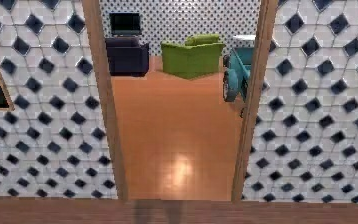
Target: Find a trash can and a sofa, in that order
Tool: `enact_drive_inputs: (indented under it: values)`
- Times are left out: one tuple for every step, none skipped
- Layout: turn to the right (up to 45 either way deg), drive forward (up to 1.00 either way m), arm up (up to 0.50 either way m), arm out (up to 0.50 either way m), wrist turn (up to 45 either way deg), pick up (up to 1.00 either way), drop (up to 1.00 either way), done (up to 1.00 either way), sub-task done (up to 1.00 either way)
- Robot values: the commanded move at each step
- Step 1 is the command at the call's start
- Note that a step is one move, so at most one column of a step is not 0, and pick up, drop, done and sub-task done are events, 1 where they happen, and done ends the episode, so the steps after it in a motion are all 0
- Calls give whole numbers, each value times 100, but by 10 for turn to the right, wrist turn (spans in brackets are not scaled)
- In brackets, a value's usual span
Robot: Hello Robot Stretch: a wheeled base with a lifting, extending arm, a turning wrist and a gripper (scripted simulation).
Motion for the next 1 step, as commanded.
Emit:
enact_drive_inputs:
  values:
    - [0, 100, 0, 0, 0, 0, 0, 0, 0]
